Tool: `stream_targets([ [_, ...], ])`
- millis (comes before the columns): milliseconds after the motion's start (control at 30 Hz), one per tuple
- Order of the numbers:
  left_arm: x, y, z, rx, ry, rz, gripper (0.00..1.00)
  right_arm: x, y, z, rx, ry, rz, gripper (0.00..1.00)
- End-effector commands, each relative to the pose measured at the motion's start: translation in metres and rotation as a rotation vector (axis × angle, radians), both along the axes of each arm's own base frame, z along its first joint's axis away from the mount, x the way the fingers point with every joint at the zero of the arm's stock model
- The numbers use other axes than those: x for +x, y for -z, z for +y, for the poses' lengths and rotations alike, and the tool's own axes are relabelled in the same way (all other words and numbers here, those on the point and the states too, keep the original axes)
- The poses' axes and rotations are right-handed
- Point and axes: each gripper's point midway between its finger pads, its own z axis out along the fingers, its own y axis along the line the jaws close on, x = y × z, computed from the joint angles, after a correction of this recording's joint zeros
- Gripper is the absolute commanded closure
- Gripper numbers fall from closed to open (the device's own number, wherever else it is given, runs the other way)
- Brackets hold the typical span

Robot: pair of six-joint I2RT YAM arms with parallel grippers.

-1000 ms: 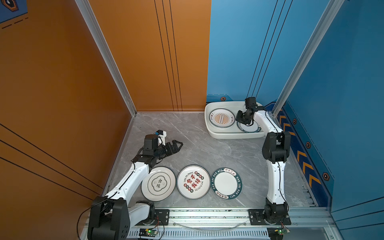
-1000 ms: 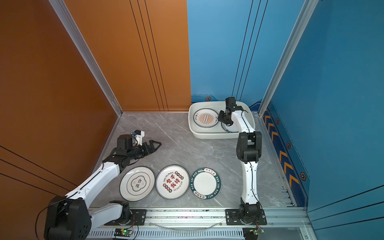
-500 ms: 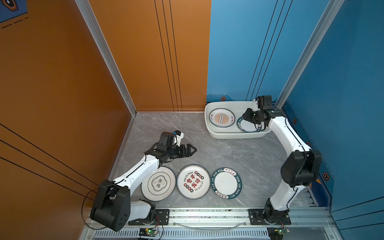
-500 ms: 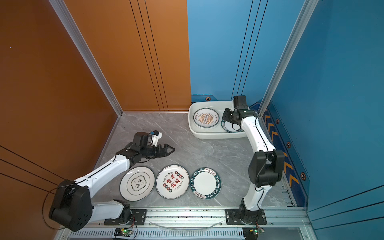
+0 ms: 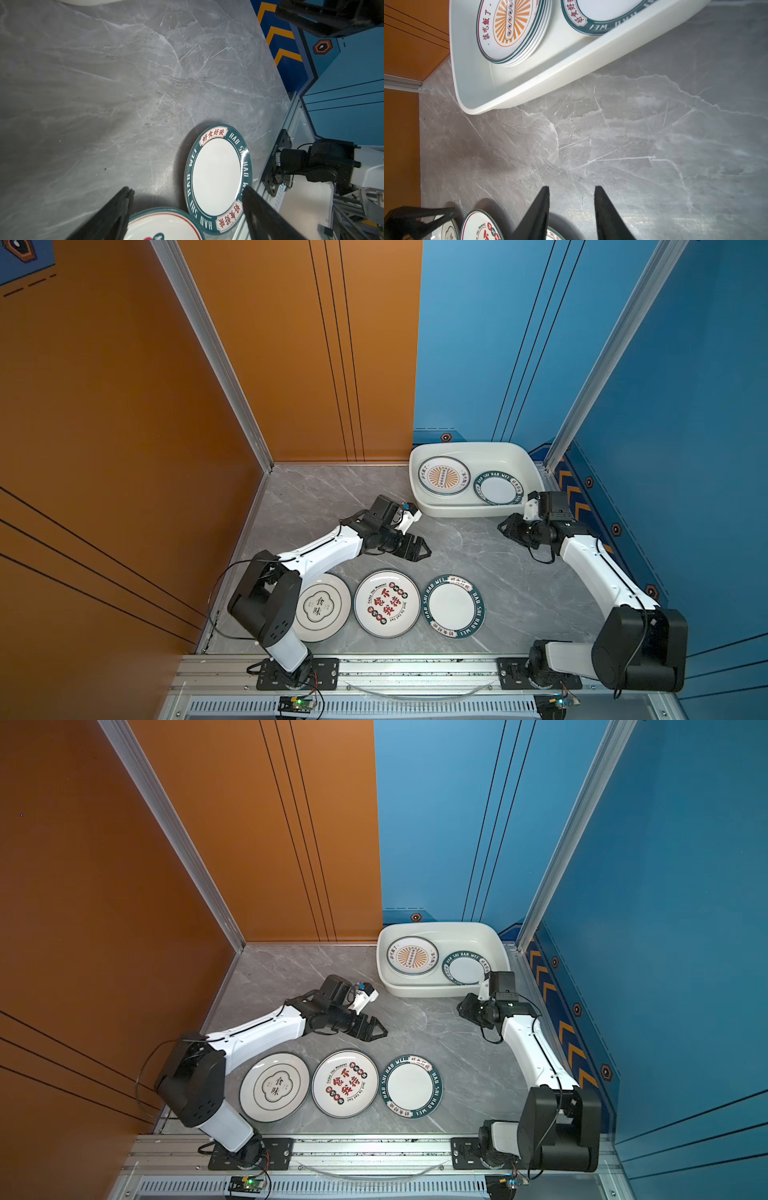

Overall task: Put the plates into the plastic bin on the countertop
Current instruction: 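Withdraw right gripper from bin while left gripper reaches toward the green-rimmed plate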

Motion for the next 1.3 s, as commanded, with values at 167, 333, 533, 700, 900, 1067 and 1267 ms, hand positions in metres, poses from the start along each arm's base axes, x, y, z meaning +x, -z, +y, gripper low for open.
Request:
stream_targets([
  [167, -0.008, 0.041, -0.025, 0.062, 0.141, 0.109, 0.4, -0.017, 0.011, 0.001, 0.038, 0.004, -0.047, 0.61],
  [333, -0.024, 0.055, -0.034, 0.07, 0.206, 0.139, 0.45, -0.022, 0.029, 0.003, 0.054, -0.001, -0.02, 0.61],
  [533, -0.038, 0.062, -0.039, 0.065, 0.264, 0.151, 0.47, -0.02, 0.038, 0.005, 0.075, -0.003, -0.01, 0.62],
  [700, -0.041, 0.073, -0.04, 0.077, 0.278, 0.168, 0.48, -0.021, 0.04, 0.005, 0.077, 0.001, -0.007, 0.62],
  [900, -0.043, 0.082, -0.039, 0.091, 0.283, 0.181, 0.49, -0.022, 0.042, 0.004, 0.072, 0.0, -0.003, 0.62],
  [1067, -0.05, 0.086, -0.038, 0.091, 0.3, 0.192, 0.49, -0.022, 0.044, 0.004, 0.067, 0.003, 0.0, 0.62],
  [1267, -0.061, 0.092, -0.039, 0.1, 0.34, 0.19, 0.5, -0.021, 0.047, 0.007, 0.064, -0.003, 0.007, 0.62],
])
